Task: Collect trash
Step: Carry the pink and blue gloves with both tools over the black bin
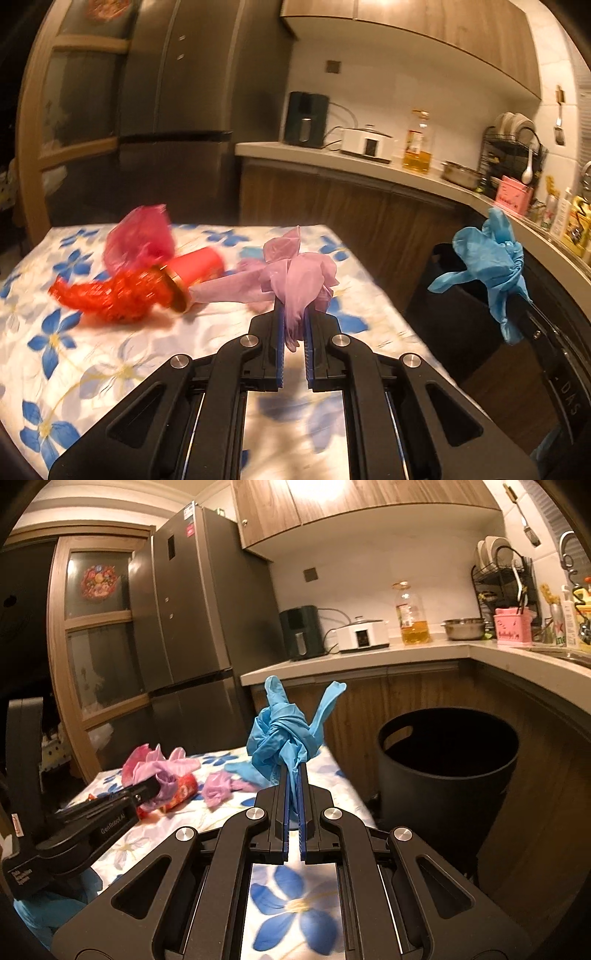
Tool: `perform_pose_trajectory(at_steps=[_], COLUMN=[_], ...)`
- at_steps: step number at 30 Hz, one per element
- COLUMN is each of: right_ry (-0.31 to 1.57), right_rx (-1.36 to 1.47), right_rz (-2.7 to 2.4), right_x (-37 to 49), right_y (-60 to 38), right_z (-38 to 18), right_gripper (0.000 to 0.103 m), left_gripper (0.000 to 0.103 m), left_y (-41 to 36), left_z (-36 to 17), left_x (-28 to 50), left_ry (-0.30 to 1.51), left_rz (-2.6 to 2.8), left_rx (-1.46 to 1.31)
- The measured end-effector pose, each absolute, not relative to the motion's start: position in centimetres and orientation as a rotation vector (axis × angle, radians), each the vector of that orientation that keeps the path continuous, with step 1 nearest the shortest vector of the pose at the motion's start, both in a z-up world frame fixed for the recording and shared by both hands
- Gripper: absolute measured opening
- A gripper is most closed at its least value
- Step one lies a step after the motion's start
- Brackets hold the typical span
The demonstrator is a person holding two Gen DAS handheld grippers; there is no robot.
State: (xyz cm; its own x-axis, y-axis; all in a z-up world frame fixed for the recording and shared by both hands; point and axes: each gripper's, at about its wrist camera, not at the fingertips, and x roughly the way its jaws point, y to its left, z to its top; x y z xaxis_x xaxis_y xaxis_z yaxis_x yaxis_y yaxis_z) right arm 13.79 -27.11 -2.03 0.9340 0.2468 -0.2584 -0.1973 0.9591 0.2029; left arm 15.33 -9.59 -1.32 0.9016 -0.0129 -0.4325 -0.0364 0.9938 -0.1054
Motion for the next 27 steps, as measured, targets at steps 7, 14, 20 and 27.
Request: perform_pose_trajectory(at_steps=[7,14,20,27], right_ry=[0.219,0.178,0.168,0.197], right_rx=[0.169,0.173,0.184,0.185], right_rz=[0.125,0.019,-0.031,-0.044], right_x=[14.1,15.6,16.8,18.9], right_y=[-31.0,-34.9,-37.6,-39.4], right_z=[-0.3,0.6,0.4,-0.6], right_gripper=[0.004,0.004,0.004,0.004], left_gripper=[0.008,0.008,0.008,0.008], left_y=[-14.4,-20.0,-24.4,-27.2], left_z=[1.7,3.7,3.5,1.9], left_x=[16.8,19.0,21.2,23.7], left_ry=[0.384,0.339,0.317,0.340], left_rz=[-0.092,-0.205,-0.278,-0.363], left_rx=[-0.083,-0.044,0.003,0.017])
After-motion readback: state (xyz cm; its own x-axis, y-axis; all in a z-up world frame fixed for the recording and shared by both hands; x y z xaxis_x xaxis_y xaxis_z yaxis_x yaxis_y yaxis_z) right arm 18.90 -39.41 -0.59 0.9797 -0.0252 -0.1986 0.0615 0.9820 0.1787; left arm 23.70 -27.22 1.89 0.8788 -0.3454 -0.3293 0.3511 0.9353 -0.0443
